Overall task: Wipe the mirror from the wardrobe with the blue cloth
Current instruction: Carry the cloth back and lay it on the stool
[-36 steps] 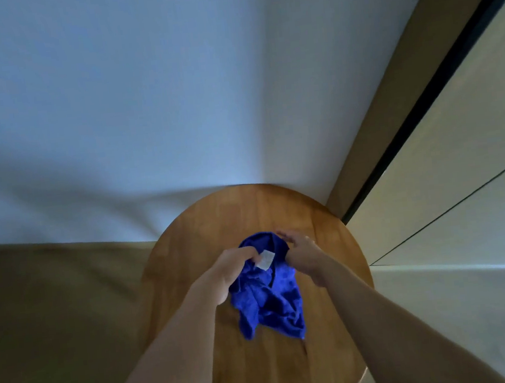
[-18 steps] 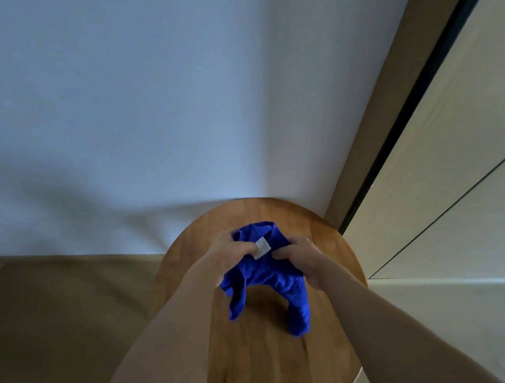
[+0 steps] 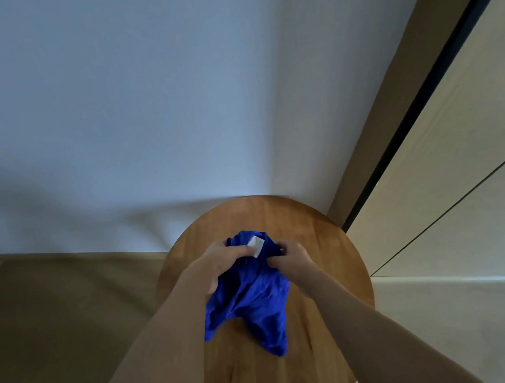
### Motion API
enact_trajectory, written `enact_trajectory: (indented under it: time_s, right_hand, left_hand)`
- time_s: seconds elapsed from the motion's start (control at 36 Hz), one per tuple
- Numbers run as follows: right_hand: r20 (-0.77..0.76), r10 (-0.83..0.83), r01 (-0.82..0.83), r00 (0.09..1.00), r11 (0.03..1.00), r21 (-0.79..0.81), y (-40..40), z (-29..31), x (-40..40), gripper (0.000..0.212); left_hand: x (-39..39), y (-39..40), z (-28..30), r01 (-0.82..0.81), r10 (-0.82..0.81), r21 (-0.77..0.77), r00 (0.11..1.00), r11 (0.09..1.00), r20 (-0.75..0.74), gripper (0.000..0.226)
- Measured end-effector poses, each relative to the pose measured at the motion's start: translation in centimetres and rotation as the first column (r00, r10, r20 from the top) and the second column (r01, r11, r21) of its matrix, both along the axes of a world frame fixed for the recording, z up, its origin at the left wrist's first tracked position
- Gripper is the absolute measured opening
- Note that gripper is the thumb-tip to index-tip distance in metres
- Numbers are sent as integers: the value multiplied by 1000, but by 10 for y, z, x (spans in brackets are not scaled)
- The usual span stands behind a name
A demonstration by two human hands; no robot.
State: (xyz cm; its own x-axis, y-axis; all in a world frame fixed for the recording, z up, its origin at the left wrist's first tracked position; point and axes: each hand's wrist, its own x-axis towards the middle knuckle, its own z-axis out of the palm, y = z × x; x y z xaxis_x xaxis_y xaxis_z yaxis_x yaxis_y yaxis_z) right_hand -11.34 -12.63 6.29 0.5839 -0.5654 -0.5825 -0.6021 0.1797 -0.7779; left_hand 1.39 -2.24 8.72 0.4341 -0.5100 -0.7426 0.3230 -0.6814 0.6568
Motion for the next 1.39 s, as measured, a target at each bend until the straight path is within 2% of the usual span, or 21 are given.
enact_trajectory:
  time_s: [0.06,0.11,0.17,0.22,0.28,0.33,0.44,0.53,0.64,0.81,0.92,1.0,1.03,1.08,1.17,1.31,1.39]
  right_hand:
    - [-50,-58,52,997,993,-104,6,-11,0,46]
    - [-20,-131,130,991,989,-66,10,-16,0,53]
    - [40,-206,198,978,969,149,15,-18,1,44]
    - [63,-269,230,961,905,357,20,-19,1,41]
    - [38,-305,259,951,861,439,21,-24,0,47]
    - [50,-300,251,953,867,432,19,-29,-2,43]
    - [82,-357,292,930,858,422,16,-35,-8,17]
    - [64,-367,311,928,857,411,15,-37,-7,18]
    - [-29,-430,406,902,827,388,15,-37,-2,18]
    - [-138,-510,528,849,807,264,6,-41,-2,15]
    - [-162,-462,482,872,868,121,-1,-48,-2,19]
    - [-186,-433,452,882,889,72,-4,-53,-5,20]
    - [-190,-425,445,885,892,78,-5,-53,-5,19]
    - [-186,-419,442,889,891,107,-4,-51,-5,16]
    - [-143,-426,445,893,883,150,-2,-50,-4,7]
    - [-70,-496,495,865,825,273,-7,-48,-4,34]
    - [-84,-494,501,865,847,178,-9,-45,-3,13]
  left_hand:
    - [-8,0,-13,-86,83,-51,995,995,-53,45]
    - [-15,-2,-21,-174,155,-125,976,977,-152,48]
    - [-19,-3,-27,-200,139,-203,950,959,-278,42]
    - [-21,-3,-32,-171,59,-272,925,947,-374,40]
    - [-23,-4,-37,-162,39,-276,915,947,-401,52]
    - [-24,-4,-40,-180,83,-240,928,954,-364,54]
    - [-22,-7,-48,-243,162,-226,932,943,-323,32]
    - [-19,-5,-52,-210,139,-222,945,952,-298,34]
    - [-17,-7,-64,-196,177,-151,975,969,-136,32]
    - [-3,-2,-64,-189,190,-76,982,979,1,31]
    - [4,-1,-66,-238,240,-80,970,968,22,28]
    - [7,-1,-66,-215,217,-97,976,972,8,14]
    - [6,0,-66,-186,188,-104,982,977,6,8]
    - [4,1,-67,-153,154,-103,988,983,5,13]
    - [-1,2,-69,-177,180,-104,983,979,25,15]
    - [-1,2,-75,-255,257,-49,965,966,47,29]
    - [0,0,-74,-265,266,-18,964,964,30,27]
